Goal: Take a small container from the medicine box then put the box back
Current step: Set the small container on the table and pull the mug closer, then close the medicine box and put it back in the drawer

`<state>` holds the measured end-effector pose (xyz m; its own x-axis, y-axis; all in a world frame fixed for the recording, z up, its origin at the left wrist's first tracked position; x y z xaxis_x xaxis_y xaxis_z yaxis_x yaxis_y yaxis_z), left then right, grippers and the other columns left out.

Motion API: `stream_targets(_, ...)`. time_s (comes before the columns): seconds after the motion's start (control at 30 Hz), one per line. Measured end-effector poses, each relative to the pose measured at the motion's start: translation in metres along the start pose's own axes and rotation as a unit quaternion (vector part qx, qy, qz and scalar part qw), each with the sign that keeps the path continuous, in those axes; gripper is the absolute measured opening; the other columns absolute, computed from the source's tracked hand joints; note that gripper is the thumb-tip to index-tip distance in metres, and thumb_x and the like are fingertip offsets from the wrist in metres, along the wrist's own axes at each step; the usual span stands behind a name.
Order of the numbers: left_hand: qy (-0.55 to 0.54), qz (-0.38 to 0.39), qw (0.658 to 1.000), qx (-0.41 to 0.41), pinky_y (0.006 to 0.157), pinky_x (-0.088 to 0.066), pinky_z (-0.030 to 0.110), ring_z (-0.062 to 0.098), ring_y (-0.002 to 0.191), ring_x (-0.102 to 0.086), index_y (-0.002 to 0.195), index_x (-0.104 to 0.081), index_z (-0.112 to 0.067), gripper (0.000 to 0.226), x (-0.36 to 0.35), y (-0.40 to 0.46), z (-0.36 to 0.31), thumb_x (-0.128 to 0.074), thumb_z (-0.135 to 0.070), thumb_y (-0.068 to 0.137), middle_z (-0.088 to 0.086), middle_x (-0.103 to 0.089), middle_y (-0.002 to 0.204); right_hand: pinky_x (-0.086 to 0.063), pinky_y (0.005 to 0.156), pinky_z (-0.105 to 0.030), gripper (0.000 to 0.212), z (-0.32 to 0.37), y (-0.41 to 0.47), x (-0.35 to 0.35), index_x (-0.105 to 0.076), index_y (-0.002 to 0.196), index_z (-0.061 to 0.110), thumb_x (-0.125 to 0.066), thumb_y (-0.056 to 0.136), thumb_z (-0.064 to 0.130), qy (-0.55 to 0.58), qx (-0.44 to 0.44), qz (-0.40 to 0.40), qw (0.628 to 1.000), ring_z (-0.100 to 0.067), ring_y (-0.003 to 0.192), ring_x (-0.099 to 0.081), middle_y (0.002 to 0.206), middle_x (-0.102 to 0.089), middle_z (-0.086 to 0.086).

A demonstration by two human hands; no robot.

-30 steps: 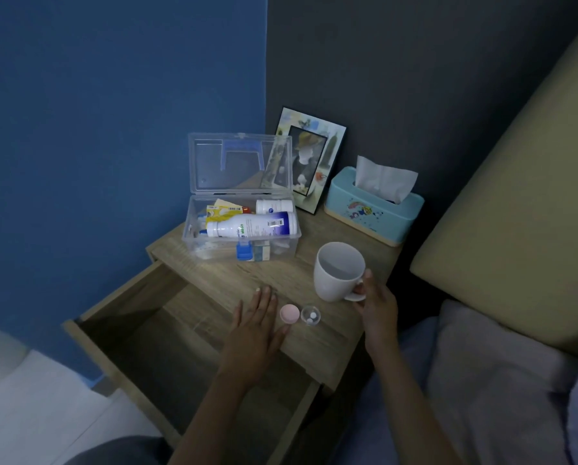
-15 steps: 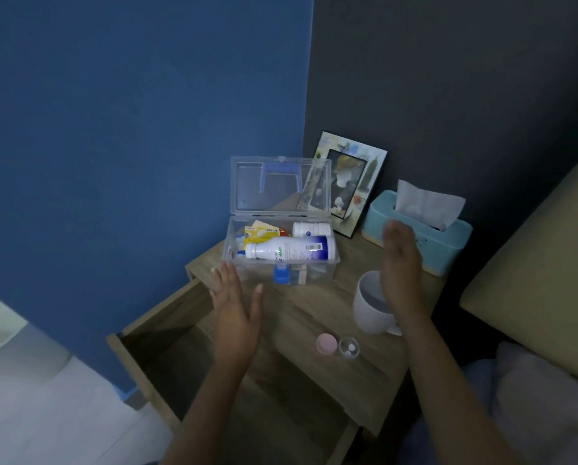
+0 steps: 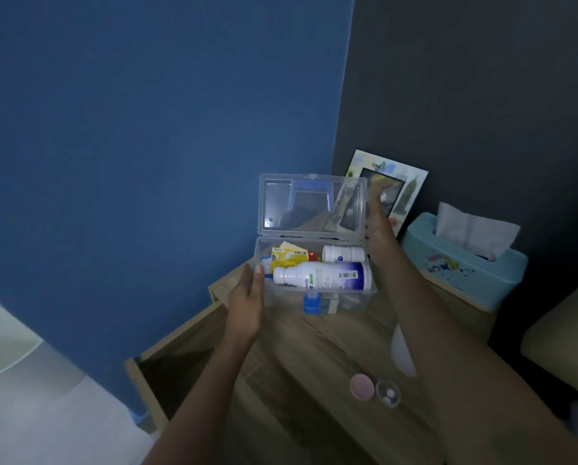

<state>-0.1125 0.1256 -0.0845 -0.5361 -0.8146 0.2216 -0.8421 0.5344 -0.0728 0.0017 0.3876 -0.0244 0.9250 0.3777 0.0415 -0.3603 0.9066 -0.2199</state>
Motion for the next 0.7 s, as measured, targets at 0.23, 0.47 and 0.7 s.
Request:
stream_targets(0.23,-0.048,-0.004,0.999,0.009,0.114,-0.022,0.031,0.019,0.143,-0.032,0.148,-0.035,-0.019,0.076,0.001,-0.002,-0.003,-0.020,-0.066,0.090,0.004,-0.037,0.154,-0.033,0.114,-0.040,0.076,0.005,-0.039,0.008,-0.036,0.148,0.022,-0.030,0.089,0.069,0.180,0.022,0.013,0.983,-0.023,0.137,-0.042,0.152,-0.040,-0.004)
stream_targets(0.47,-0.124,0.007,0.992,0.024,0.111,-0.036,0.035,0.020,0.130,-0.050,0.137,-0.051,-0.021,0.075,-0.001,-0.007,-0.010,-0.014,-0.067,0.090,0.001,-0.056,0.137,-0.058,0.074,-0.034,0.058,-0.042,-0.092,0.024,-0.070,0.101,0.026,-0.045,0.079,0.074,0.138,0.004,-0.062,0.989,-0.008,0.079,-0.072,0.088,-0.076,0.013)
stream_targets(0.7,-0.102,-0.032,0.994,0.027,0.103,-0.046,0.044,0.024,0.119,-0.059,0.131,-0.057,-0.013,0.063,0.002,-0.004,-0.013,-0.035,-0.059,0.093,0.009,-0.064,0.127,-0.053,0.091,-0.042,0.034,-0.054,-0.109,0.019,-0.061,0.125,0.016,-0.052,0.096,0.031,0.003,0.095,-0.125,0.988,-0.024,0.106,-0.065,0.118,-0.067,-0.007)
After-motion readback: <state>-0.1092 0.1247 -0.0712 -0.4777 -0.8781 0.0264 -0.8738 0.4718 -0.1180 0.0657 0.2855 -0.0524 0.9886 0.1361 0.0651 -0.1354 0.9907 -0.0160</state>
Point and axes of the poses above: each hand's wrist, its own y-axis towards the middle knuckle, its own x-axis out of the back of the hand, z = x × y, the point moved 8 cm from there along y, towards the middle knuckle
